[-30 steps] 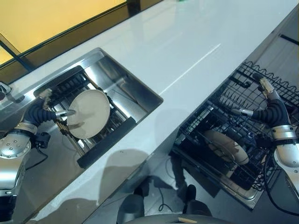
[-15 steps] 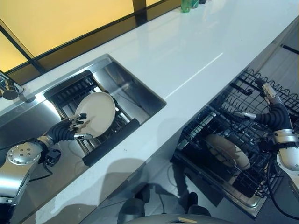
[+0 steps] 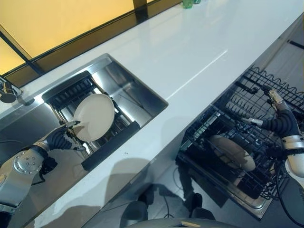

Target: Pick up plates and place into dishwasher.

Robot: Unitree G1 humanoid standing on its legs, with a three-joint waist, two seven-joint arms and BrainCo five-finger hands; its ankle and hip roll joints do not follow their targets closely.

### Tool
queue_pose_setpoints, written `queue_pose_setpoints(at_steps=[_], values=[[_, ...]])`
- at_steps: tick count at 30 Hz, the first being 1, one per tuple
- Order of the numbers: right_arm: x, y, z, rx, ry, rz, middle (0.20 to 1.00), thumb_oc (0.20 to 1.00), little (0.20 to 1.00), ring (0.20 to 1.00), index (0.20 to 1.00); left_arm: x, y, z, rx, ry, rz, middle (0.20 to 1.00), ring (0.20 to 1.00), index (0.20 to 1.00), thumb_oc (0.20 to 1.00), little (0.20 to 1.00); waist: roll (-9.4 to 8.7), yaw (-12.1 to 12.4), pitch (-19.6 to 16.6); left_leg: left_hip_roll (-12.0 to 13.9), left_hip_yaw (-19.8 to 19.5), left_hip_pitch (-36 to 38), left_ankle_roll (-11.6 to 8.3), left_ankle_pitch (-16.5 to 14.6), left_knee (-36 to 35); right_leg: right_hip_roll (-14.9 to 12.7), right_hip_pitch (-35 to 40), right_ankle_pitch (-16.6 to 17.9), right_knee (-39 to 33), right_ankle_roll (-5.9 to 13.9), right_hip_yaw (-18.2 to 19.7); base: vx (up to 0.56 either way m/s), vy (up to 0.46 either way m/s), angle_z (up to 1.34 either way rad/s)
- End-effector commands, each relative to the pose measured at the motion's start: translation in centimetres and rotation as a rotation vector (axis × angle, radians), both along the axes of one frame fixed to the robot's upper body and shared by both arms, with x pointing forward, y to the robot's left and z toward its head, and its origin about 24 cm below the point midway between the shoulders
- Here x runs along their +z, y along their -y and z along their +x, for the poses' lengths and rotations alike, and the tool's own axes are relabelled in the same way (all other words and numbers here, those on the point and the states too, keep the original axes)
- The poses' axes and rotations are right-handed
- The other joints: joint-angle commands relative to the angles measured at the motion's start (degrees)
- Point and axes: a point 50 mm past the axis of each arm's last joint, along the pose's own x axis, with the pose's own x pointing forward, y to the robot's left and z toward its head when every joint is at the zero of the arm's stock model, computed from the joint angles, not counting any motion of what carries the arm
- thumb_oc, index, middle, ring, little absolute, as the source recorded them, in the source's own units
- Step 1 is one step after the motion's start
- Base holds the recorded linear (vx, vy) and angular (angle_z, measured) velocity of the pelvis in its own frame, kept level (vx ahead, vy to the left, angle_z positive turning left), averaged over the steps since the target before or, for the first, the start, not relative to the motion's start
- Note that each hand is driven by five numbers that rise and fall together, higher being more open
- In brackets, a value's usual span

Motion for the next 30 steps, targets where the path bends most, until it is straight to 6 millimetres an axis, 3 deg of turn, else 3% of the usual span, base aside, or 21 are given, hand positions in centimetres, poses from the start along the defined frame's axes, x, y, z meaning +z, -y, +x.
queue_pose_setpoints(at_steps=[1, 13, 19, 24, 30], values=[[3.1, -1.6, 0.3, 0.088, 0.168, -0.041, 1.000, 1.000, 1.000, 1.000, 1.000, 1.2, -1.0, 0.7, 0.002, 0.035, 0.104, 1.000, 1.000, 1.000, 1.000, 1.000, -2.15, -0.86, 0.92, 7.51, -0.77, -6.06, -6.57, 5.43, 2.55, -6.23, -0.14, -5.20, 6.89, 7.05, 3.11, -0.05, 0.020, 0.01], [3.5, -2.0, 0.7, 0.093, 0.215, -0.046, 1.000, 1.000, 1.000, 1.000, 1.000, 0.4, 0.2, 1.5, 0.007, 0.136, 0.070, 1.000, 1.000, 1.000, 1.000, 1.000, -2.13, -0.99, 4.29, 7.90, -0.93, -9.24, -7.11, 5.76, 4.37, -6.86, -1.89, -4.71, 7.22, 7.05, 3.95, -0.06, 0.019, 0.01], [3.2, -2.3, 0.5, 0.092, 0.223, -0.034, 1.000, 1.000, 1.000, 1.000, 1.000, 2.1, 0.4, 2.0, 0.016, 0.336, 0.117, 1.000, 1.000, 1.000, 1.000, 1.000, -2.54, -0.43, 4.59, 7.45, -1.30, -9.68, -7.03, 5.98, 4.15, -7.02, -1.09, -4.78, 6.32, 7.05, 3.58, -0.01, 0.000, 0.00], [3.1, -2.4, 0.7, 0.080, 0.245, -0.027, 1.000, 1.000, 1.000, 1.000, 1.000, 3.1, 2.1, 2.3, -0.103, 0.434, 0.204, 1.000, 1.000, 1.000, 1.000, 1.000, -2.85, 0.21, 5.22, 7.03, -2.02, -11.31, -7.10, 5.86, 4.69, -7.05, -1.75, -4.78, 6.25, 7.05, 3.20, -0.07, -0.014, -0.01], [3.5, -2.2, 0.5, 0.068, 0.268, -0.026, 1.000, 1.000, 1.000, 1.000, 1.000, 1.6, 5.0, 1.3, -0.314, 0.317, 0.209, 1.000, 1.000, 1.000, 1.000, 1.000, -3.04, 0.62, 6.35, 6.83, -1.96, -12.06, -6.87, 5.92, 4.84, -7.05, -1.35, -4.29, 5.24, 7.05, 2.90, -0.05, -0.012, -0.01]])
